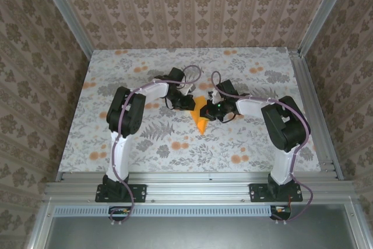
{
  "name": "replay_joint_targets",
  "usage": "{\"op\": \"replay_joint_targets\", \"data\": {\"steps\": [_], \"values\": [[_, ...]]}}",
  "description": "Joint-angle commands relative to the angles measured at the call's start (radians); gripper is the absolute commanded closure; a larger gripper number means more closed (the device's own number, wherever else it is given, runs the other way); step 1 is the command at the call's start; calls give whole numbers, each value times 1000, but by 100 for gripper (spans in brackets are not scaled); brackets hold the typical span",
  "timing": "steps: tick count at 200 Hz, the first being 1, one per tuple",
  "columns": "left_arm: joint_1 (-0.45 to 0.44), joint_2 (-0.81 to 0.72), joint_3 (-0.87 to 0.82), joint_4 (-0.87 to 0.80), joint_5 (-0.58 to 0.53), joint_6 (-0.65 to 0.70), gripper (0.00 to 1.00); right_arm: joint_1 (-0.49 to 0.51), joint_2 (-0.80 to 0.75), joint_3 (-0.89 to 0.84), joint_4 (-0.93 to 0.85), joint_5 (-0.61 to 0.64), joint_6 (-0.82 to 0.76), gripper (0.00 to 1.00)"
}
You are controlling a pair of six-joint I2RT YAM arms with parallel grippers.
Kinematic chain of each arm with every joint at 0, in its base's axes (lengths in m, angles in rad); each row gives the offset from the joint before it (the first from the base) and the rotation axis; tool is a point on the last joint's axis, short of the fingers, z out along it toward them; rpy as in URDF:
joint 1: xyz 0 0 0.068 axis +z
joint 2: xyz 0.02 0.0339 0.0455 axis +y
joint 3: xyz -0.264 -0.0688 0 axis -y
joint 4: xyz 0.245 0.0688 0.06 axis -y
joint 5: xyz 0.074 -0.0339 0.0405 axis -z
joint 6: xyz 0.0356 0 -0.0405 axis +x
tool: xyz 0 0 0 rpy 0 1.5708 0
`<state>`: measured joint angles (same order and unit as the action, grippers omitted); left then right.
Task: Fold a paper plane with a square sheet of paper (pick it up from the middle)
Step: Third fold the triangle at the center of the table.
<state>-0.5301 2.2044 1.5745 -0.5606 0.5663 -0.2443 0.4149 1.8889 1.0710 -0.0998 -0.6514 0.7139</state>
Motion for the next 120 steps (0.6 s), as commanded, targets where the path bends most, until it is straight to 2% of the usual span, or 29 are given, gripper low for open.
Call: {"op": "replay_joint_targets", "data": {"steps": [1,120], "values": [[-7,37,-41,-35,-13,12,87,4,26,23,-31,37,0,92],[-10,34,-48,-22,9,-3,86,19,86,54,-33,101,25,90]]}}
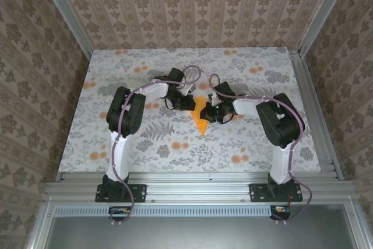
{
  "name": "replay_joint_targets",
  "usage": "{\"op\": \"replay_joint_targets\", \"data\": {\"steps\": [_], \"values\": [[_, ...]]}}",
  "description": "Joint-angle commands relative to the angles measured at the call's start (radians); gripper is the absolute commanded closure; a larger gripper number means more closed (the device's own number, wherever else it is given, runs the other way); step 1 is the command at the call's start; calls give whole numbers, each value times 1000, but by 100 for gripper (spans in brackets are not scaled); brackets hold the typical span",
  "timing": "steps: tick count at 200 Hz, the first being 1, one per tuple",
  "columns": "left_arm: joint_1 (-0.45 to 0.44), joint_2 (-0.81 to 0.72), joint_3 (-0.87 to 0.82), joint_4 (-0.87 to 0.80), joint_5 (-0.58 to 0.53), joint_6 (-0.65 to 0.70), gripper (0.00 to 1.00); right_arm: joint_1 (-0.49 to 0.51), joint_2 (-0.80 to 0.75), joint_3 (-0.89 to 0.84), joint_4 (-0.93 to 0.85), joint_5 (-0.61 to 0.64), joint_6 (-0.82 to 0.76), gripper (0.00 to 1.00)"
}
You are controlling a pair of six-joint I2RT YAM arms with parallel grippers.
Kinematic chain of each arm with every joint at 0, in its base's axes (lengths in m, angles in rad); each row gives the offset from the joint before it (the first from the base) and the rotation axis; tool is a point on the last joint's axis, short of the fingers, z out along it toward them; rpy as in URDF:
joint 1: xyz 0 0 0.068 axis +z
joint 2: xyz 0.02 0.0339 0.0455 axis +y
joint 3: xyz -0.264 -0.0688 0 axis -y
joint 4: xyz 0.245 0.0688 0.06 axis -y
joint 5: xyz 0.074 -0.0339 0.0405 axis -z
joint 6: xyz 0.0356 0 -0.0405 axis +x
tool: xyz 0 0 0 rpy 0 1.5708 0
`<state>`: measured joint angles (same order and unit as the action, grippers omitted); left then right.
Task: Fold a paper plane with a square sheet of paper (pick it up from the middle)
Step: Third fold the triangle at the center of the table.
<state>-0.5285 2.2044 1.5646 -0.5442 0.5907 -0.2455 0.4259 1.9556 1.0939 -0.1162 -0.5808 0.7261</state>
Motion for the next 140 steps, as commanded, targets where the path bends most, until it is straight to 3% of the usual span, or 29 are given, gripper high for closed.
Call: {"op": "replay_joint_targets", "data": {"steps": [1,140], "values": [[-11,34,-38,-39,-16,-1,86,8,21,32,-17,30,13,90],[-11,37,-52,-39,-14,5,86,8,-21,16,-54,132,3,90]]}}
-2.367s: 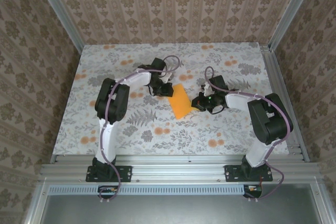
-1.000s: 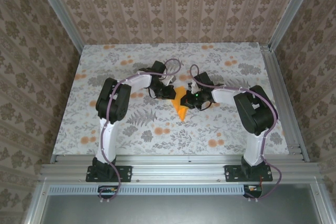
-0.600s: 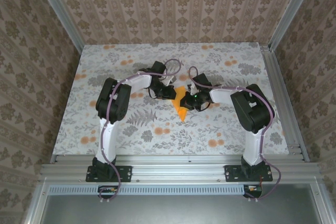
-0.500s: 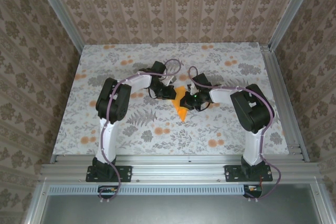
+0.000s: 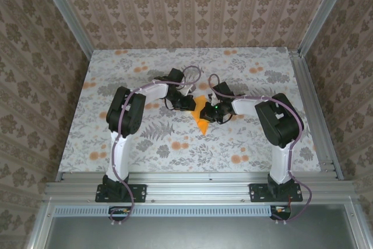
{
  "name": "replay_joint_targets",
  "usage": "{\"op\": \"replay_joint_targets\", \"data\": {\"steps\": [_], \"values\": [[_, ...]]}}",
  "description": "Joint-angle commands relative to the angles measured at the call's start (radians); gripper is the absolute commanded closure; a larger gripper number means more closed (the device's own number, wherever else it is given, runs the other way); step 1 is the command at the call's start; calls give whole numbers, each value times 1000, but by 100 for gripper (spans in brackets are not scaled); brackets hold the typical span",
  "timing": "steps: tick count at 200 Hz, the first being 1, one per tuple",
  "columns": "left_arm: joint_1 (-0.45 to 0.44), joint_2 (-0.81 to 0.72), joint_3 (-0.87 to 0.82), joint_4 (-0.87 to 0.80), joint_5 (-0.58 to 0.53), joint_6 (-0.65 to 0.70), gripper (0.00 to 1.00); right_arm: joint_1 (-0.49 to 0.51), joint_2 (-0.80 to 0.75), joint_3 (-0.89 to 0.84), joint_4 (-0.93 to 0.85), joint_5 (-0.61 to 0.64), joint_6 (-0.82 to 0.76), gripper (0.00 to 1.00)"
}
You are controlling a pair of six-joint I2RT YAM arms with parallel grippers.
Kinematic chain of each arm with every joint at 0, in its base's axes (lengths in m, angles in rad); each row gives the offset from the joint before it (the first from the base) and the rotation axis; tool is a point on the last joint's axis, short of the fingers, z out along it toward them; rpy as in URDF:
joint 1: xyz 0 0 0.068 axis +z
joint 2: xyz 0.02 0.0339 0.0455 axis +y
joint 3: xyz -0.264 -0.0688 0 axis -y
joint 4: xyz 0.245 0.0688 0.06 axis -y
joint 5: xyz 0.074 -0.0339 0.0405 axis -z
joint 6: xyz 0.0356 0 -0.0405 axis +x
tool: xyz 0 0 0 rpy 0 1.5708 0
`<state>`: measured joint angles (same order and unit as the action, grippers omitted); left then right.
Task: Fold a paper plane with a square sheet of paper (pick it up from the middle)
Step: Third fold the triangle at the center of the table.
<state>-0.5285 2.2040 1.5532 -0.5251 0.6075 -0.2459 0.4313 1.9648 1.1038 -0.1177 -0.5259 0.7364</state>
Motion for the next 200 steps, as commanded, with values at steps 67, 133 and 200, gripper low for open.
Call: {"op": "replay_joint_targets", "data": {"steps": [67,133,200], "values": [[-10,39,-39,-62,-31,7,86,1,-52,2,-88,110,-32,90],[-11,43,-34,-65,-26,8,86,0,-37,17,-92,116,-37,89],[-11,46,-29,-69,-18,9,86,0,-6,17,-101,130,-48,76]]}}
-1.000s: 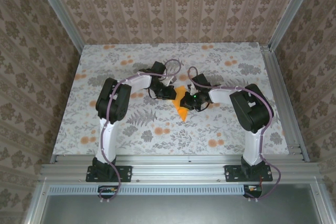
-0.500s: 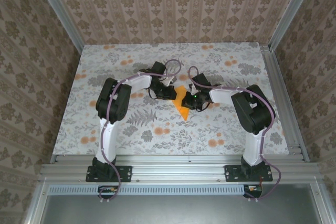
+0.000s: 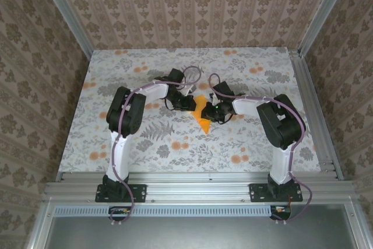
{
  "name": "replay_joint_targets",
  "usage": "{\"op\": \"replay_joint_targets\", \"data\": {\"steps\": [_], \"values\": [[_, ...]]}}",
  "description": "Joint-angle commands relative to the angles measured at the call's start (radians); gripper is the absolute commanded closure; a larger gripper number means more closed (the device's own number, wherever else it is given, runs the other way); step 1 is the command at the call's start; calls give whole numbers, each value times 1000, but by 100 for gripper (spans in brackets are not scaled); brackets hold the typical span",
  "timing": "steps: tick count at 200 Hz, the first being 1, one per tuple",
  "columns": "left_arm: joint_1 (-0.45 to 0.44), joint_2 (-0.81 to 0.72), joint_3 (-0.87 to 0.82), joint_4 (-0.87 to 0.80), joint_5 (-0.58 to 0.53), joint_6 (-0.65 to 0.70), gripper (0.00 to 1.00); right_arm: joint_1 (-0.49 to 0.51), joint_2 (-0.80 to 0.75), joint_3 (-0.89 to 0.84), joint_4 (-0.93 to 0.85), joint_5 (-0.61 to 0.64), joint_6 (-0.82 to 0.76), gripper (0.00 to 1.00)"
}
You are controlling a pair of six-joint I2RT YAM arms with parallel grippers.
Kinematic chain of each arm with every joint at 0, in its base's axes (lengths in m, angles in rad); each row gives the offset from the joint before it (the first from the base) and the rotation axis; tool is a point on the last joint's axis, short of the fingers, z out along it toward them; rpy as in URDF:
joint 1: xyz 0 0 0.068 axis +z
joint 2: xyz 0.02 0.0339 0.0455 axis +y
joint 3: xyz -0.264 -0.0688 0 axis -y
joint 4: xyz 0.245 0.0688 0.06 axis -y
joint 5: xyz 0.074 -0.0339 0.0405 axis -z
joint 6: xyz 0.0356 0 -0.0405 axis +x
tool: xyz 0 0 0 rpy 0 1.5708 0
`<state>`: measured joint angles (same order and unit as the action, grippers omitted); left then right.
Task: Fold a paper plane with a square sheet of paper (pick it up from the middle)
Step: Third fold the triangle at the center of the table.
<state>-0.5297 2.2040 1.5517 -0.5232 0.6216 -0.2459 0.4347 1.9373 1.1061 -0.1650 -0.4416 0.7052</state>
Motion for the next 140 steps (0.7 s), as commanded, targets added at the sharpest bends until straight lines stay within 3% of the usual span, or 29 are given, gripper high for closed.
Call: {"op": "replay_joint_targets", "data": {"steps": [1,35,140], "values": [[-10,46,-27,-71,-32,8,86,-4,21,15,-54,46,-17,76],[-12,46,-26,-69,-25,8,86,-4,22,9,-53,46,-19,64],[-12,-3,-18,-46,13,-12,86,-4,22,-14,-38,53,-14,54]]}}
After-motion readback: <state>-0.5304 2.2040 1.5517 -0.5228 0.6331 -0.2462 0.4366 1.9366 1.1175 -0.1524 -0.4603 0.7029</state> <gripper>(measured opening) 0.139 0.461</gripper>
